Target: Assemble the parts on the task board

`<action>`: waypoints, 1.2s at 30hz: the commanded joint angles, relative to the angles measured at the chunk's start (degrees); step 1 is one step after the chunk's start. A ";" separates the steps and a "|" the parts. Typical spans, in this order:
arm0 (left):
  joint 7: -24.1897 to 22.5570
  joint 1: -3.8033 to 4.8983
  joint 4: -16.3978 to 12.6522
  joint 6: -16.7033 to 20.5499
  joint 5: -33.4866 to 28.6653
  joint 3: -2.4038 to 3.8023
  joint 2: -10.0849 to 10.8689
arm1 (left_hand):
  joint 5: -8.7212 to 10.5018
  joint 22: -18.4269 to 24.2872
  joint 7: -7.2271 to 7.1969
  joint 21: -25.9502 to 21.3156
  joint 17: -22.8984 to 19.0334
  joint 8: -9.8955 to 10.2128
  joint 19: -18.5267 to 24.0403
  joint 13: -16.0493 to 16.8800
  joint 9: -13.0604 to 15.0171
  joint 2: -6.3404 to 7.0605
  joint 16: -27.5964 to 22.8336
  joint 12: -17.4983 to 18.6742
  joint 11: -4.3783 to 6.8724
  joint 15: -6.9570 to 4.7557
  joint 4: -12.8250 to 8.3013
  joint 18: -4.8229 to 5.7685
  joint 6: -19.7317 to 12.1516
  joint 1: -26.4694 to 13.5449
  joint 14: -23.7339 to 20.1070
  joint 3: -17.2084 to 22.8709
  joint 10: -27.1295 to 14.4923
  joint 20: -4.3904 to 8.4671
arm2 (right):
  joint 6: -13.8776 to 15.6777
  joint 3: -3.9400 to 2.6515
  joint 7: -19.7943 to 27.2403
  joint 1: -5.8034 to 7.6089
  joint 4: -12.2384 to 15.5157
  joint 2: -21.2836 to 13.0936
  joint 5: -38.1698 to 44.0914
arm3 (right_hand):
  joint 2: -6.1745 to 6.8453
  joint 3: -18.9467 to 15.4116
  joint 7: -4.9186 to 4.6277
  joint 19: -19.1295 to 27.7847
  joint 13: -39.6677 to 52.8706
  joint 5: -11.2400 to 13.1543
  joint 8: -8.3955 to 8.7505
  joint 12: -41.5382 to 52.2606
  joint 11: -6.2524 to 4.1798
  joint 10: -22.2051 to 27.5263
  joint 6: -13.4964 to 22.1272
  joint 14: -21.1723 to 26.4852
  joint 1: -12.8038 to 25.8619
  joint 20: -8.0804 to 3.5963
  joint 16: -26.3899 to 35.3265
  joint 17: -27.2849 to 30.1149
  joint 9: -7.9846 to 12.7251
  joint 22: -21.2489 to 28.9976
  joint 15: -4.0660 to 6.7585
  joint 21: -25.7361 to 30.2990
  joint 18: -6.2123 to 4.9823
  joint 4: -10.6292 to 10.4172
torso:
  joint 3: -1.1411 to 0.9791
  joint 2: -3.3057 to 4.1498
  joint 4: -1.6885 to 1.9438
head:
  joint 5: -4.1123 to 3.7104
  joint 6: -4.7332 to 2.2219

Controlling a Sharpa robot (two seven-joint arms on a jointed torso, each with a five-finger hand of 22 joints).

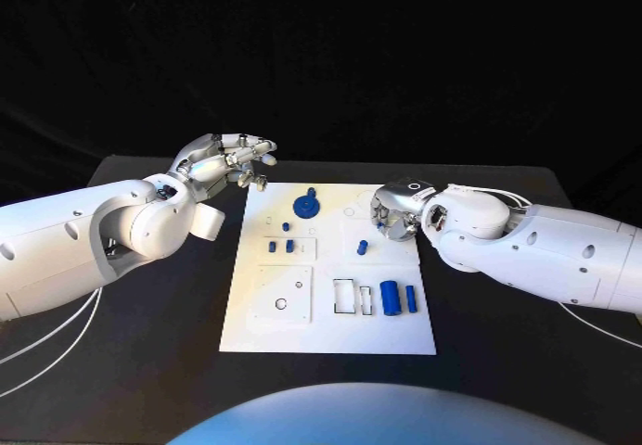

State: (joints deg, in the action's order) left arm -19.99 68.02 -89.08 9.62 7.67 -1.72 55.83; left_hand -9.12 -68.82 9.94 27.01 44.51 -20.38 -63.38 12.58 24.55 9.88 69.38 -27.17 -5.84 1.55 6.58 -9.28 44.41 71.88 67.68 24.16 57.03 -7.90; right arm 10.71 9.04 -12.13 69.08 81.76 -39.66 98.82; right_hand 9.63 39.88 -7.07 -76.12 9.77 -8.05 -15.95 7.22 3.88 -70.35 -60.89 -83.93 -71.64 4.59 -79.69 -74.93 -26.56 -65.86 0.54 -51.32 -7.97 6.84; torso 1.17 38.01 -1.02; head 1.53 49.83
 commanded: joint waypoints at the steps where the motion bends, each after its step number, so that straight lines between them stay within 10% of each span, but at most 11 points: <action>1: 0.03 0.03 -0.28 -1.27 0.58 0.04 -0.06 | -0.26 0.06 0.00 0.03 0.02 -0.38 -0.46 0.07 0.03 -0.06 0.18 -0.20 -0.08 0.36 0.06 -1.05 -0.43 0.50 -0.18 -0.29 -0.57 0.02 | -2.38 0.63 -2.53 -0.87 0.15 0.02 2.95 | -0.45 0.07 0.03 0.00 0.45 0.18 -0.31 0.28 -0.59 -0.94 -0.55 -4.03 -1.16 -0.54 -0.37 -2.81 -0.07 -0.20 0.54 -0.27 0.30 0.49 | 0.01 0.02 0.03 | -0.08 0.04; 36: 0.75 0.03 -0.06 -1.68 0.97 0.04 -0.01 | -0.70 0.12 0.24 -0.03 -0.16 -0.75 -0.31 0.18 0.10 0.03 0.06 -0.37 -0.30 0.56 0.25 -1.02 -1.35 0.70 -0.55 -0.68 -1.24 -0.13 | 7.57 0.55 -5.63 -1.39 4.28 -2.20 4.85 | -0.24 0.31 0.42 -0.10 1.64 -0.11 -0.72 0.31 -0.98 -1.76 -1.46 -3.97 0.16 -0.68 -0.79 -2.55 -1.12 -1.75 0.86 -1.66 0.50 0.44 | 0.00 0.02 0.01 | -0.05 -0.13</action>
State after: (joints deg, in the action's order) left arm -19.19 68.02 -89.11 9.00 8.37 -1.72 55.90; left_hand -9.54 -68.77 10.22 27.01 44.36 -20.87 -63.37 12.69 24.55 9.87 69.37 -27.24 -6.26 1.97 6.96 -9.28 43.31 71.87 67.25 23.79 56.20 -7.89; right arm 17.10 9.65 -17.20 67.62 85.93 -41.76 103.02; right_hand 9.61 40.31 -6.55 -76.13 11.46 -8.27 -16.36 7.35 4.08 -70.55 -62.24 -83.93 -72.02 4.19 -80.13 -74.91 -27.74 -67.54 0.94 -52.73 -7.98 7.52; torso 1.18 38.01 -0.98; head 1.48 49.70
